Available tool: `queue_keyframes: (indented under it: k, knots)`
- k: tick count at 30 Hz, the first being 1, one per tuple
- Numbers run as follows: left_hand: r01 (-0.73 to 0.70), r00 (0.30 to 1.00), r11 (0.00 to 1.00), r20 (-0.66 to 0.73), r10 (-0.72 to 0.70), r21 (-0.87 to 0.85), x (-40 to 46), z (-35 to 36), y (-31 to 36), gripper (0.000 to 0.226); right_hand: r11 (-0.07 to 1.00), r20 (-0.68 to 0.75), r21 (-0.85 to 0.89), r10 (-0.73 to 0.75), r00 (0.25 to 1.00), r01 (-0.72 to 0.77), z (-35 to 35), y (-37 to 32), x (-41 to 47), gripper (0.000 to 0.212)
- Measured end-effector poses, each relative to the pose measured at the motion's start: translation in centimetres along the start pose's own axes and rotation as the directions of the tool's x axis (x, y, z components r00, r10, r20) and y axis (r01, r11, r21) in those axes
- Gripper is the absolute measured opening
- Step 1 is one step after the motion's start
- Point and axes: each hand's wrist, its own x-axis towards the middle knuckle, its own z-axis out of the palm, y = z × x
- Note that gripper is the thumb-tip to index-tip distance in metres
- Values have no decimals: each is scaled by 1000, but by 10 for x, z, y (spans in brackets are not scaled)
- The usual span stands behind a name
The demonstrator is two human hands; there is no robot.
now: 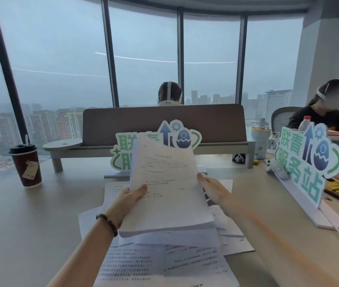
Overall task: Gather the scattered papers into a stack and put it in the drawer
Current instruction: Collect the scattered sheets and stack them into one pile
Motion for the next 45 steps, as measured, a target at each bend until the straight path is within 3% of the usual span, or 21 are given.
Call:
queue_keyframes:
  k: [1,3,5,8,11,15,20,26,28,35,40,43,45]
  knots:
    - [49,999,999,-2,-49,23,6,-7,-4,27,975,-54,-219,19,998,-30,-6,6,4,50]
    - [132,991,988,-21,-131,74,17,-19,-11,32,755,-159,-642,35,987,-130,-17,24,11,62]
    - [186,982,973,-37,-183,139,24,-27,-19,33,575,-208,-785,106,972,-230,-25,43,16,76]
    - [271,963,944,-54,-266,190,30,-29,-31,33,499,-187,-831,166,968,-246,-25,53,21,83]
    - [299,954,940,-54,-294,164,29,-26,-35,32,542,-153,-818,118,981,-193,-22,53,24,77]
    - [280,960,952,-37,-277,128,24,-11,-34,24,761,-129,-629,98,987,-158,-26,47,20,68]
    - [275,961,959,14,-276,76,21,7,-36,25,904,-200,-369,152,968,-218,-35,45,22,91]
    - [271,962,962,33,-271,20,22,7,-35,25,946,-205,-248,158,966,-207,-40,53,27,115]
    - [274,961,962,38,-274,8,23,3,-32,24,955,-222,-233,131,966,-183,-40,56,28,104]
    - [273,962,959,23,-272,-77,26,-8,-30,18,944,-217,-266,138,966,-195,-49,61,34,33]
    - [282,959,955,18,-282,-88,23,-2,-35,14,948,-195,-295,66,979,-122,-53,60,33,32]
    - [288,958,953,18,-287,-90,21,-1,-36,16,932,-221,-350,15,975,-94,-52,60,36,20]
    - [299,954,949,27,-298,-95,20,-2,-35,19,937,-216,-329,45,975,-116,-49,54,31,23]
